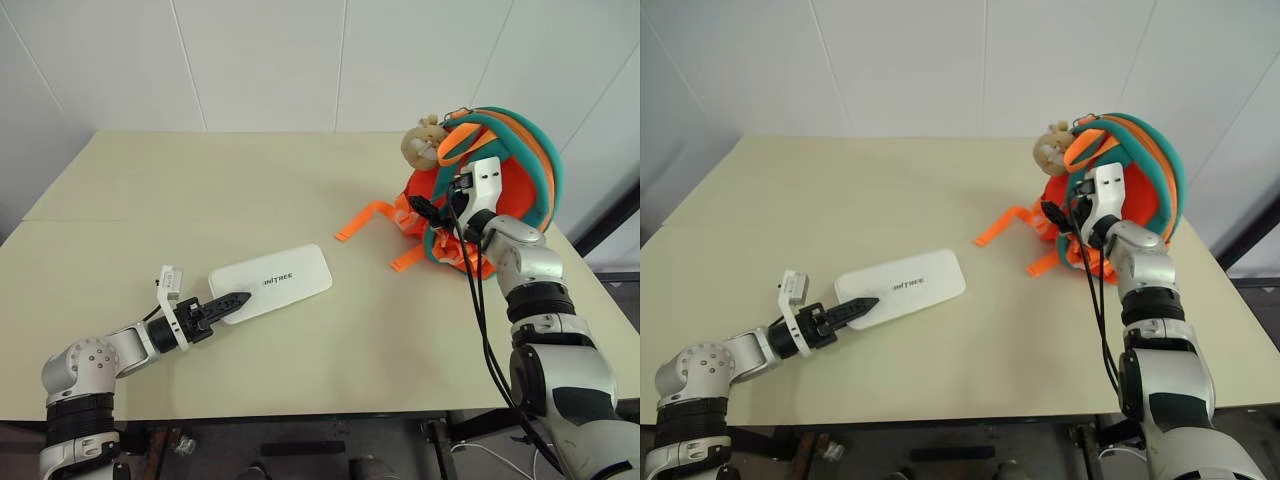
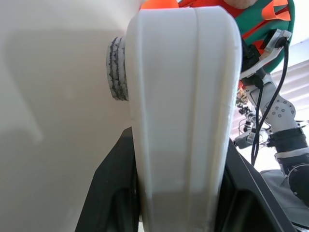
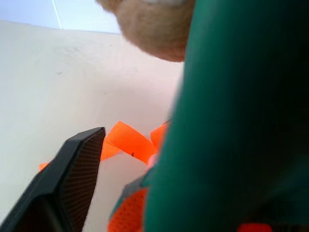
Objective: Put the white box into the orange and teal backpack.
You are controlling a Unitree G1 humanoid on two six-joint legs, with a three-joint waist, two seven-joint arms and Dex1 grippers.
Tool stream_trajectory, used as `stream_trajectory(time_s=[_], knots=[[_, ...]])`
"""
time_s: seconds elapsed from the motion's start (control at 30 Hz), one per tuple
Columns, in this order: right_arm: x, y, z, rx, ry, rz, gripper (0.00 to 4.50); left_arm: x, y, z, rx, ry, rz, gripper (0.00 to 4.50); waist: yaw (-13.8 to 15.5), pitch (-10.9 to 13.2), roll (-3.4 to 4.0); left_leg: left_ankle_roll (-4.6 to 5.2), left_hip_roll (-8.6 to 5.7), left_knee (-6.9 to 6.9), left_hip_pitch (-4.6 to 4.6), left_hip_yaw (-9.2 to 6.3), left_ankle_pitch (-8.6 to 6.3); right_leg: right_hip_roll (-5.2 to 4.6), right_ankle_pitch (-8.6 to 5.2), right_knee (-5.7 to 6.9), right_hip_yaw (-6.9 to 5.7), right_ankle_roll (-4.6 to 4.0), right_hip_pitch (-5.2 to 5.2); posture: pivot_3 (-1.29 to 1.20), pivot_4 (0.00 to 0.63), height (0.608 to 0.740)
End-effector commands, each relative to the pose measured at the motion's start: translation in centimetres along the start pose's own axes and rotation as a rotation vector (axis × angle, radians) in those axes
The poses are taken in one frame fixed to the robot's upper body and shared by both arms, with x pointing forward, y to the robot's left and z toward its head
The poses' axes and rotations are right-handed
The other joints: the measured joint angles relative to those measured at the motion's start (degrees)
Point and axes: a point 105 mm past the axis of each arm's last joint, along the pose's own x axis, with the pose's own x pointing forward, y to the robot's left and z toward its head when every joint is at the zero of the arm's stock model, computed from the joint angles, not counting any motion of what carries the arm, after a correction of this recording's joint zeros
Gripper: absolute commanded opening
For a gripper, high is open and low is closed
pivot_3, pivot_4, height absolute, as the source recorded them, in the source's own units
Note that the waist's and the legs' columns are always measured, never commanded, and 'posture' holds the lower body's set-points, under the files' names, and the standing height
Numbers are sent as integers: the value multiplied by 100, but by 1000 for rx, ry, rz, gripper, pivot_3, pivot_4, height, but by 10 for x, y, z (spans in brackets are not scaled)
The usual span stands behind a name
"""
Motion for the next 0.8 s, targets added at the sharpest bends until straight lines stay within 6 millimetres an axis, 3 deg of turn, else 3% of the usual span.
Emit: stream_trajectory(time_s=[0.03, 0.17, 0.27, 0.33, 0.43, 0.57, 0.63, 0.7, 0.8], knots=[[3, 5, 19, -52, -92, 39, 2983, -12, 6, 9, 50, -68, 74, 1339, -21, 0, 0, 0, 0, 0, 0, 0, 0, 0, 0, 1, 0, 0, 0, 0, 150, 740], [1, 30, 30, -35, -169, 229, 1677, -19, -2, 26, 107, -125, 64, 1339, -46, 1, 1, -3, 1, 0, 3, 0, 2, 1, 0, 10, 0, 1, -2, 0, 150, 740], [-13, 68, 53, 44, -293, 516, 692, -27, -7, 37, 150, -146, 81, 1339, -84, 2, 3, -5, 1, 0, 3, 0, 3, 2, 1, 12, 0, 2, -2, 0, 150, 740], [-26, 90, 57, 89, -273, 687, 144, -32, -8, 42, 167, -157, 95, 1339, -93, 3, 5, -6, 3, -4, 2, -2, 2, 3, -1, 13, -1, 5, -2, 0, 150, 740], [-57, 127, 76, 289, -205, 973, 35, -44, -9, 48, 174, -167, 98, 1339, -76, 5, 7, -10, 4, -7, -6, -8, -1, 3, -5, 11, -6, 2, -9, 0, 150, 740], [-105, 166, 94, 359, -109, 1249, 35, -55, -17, 52, 176, -196, 65, 1339, -67, 8, 12, -9, 6, -18, -12, -7, -2, 3, -11, 13, -7, -8, -25, 0, 150, 740], [-124, 176, 96, 390, -57, 1334, 35, -56, -22, 52, 186, -205, 50, 1339, -49, 8, 12, -11, 7, -22, -13, -8, -5, 3, -19, 13, -8, -12, -28, 0, 150, 740], [-138, 185, 93, 409, -1, 1389, 35, -57, -28, 50, 206, -189, 32, 1339, -7, 7, 11, -11, 8, -22, -15, -8, -9, 2, -23, 10, -9, -15, -30, 0, 150, 740], [-161, 195, 66, 400, 161, 1445, 35, -58, -44, 45, 257, -156, -17, 1339, 73, 3, 1, -11, 8, -21, -21, -8, -16, 1, -26, -5, -12, -16, -28, 0, 150, 740]])
